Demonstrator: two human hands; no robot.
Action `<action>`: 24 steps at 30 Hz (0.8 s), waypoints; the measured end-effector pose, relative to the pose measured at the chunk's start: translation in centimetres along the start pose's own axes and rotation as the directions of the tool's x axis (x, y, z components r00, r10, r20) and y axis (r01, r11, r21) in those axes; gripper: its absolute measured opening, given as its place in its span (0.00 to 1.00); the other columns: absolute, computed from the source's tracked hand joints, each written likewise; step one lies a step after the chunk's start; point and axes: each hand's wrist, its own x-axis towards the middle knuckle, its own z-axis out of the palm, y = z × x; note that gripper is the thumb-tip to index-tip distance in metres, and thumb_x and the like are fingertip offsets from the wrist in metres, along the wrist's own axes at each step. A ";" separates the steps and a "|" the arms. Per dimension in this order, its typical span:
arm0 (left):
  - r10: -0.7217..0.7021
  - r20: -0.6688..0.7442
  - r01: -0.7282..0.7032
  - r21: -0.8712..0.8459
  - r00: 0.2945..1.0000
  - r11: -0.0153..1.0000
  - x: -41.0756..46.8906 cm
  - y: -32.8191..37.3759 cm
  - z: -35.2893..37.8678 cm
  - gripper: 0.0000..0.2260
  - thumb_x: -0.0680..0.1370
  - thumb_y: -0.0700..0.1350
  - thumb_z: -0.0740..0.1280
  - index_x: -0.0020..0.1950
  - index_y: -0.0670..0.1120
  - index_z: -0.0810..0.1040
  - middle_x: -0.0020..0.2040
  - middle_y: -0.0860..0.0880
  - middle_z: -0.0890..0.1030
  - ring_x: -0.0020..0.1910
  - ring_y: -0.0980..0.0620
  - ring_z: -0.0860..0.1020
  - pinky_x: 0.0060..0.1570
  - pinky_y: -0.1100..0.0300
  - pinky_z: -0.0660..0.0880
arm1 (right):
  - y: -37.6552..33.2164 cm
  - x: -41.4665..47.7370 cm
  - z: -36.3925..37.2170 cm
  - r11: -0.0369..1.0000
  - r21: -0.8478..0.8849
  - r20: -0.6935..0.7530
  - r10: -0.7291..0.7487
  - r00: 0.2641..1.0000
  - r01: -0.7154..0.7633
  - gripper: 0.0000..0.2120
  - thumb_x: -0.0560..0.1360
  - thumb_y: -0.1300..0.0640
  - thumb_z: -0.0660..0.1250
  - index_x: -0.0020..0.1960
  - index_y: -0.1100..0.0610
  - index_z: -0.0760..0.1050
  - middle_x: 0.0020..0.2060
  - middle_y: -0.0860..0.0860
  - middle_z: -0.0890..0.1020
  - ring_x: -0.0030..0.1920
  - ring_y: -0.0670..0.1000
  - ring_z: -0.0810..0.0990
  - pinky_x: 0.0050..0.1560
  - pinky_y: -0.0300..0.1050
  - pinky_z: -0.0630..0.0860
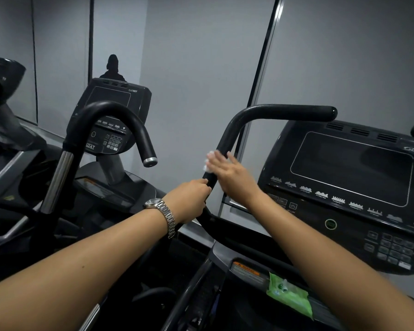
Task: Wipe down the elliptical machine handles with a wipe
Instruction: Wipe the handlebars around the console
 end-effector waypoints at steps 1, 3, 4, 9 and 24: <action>0.000 0.003 0.000 0.000 1.000 1.000 0.0 0.0 0.0 0.13 0.78 0.40 0.62 0.63 0.42 0.74 0.68 0.45 0.69 0.60 0.45 0.74 0.59 0.51 0.73 | -0.2 -0.8 0.1 0.999 0.012 0.011 -0.036 0.999 0.036 0.26 0.70 0.75 0.64 0.66 0.63 0.73 0.67 0.59 0.74 0.68 0.59 0.71 0.68 0.61 0.66; 0.000 0.004 0.000 0.002 1.000 1.000 0.0 0.0 -0.1 0.13 0.78 0.40 0.62 0.61 0.42 0.74 0.67 0.45 0.69 0.60 0.45 0.74 0.59 0.51 0.72 | 0.5 -1.5 -0.4 0.999 0.023 0.001 -0.034 0.999 0.034 0.26 0.71 0.75 0.64 0.68 0.60 0.72 0.68 0.57 0.73 0.69 0.57 0.70 0.69 0.61 0.66; -0.001 0.002 0.001 0.001 1.000 1.000 0.0 0.0 -0.1 0.12 0.78 0.40 0.62 0.61 0.41 0.74 0.68 0.45 0.69 0.60 0.44 0.74 0.59 0.51 0.72 | 1.0 -1.2 -0.7 1.000 0.024 -0.001 0.002 1.000 -0.002 0.26 0.71 0.75 0.65 0.68 0.60 0.72 0.68 0.56 0.73 0.69 0.57 0.70 0.68 0.62 0.67; -0.003 0.004 0.003 0.001 1.000 1.000 -0.2 0.2 -0.4 0.14 0.78 0.40 0.62 0.63 0.41 0.74 0.68 0.45 0.69 0.61 0.44 0.74 0.60 0.51 0.72 | 0.8 0.9 -0.1 0.985 0.032 -0.030 0.169 0.985 -0.168 0.20 0.75 0.71 0.60 0.66 0.65 0.72 0.67 0.61 0.73 0.67 0.62 0.71 0.65 0.62 0.70; -0.004 0.011 0.004 0.005 1.000 1.000 -0.2 0.2 -0.3 0.14 0.78 0.40 0.62 0.63 0.42 0.74 0.69 0.46 0.68 0.61 0.45 0.74 0.59 0.51 0.72 | -0.4 -0.2 -0.5 0.978 0.045 -0.035 0.206 0.978 -0.205 0.24 0.71 0.75 0.66 0.63 0.58 0.76 0.66 0.54 0.75 0.65 0.56 0.74 0.47 0.53 0.81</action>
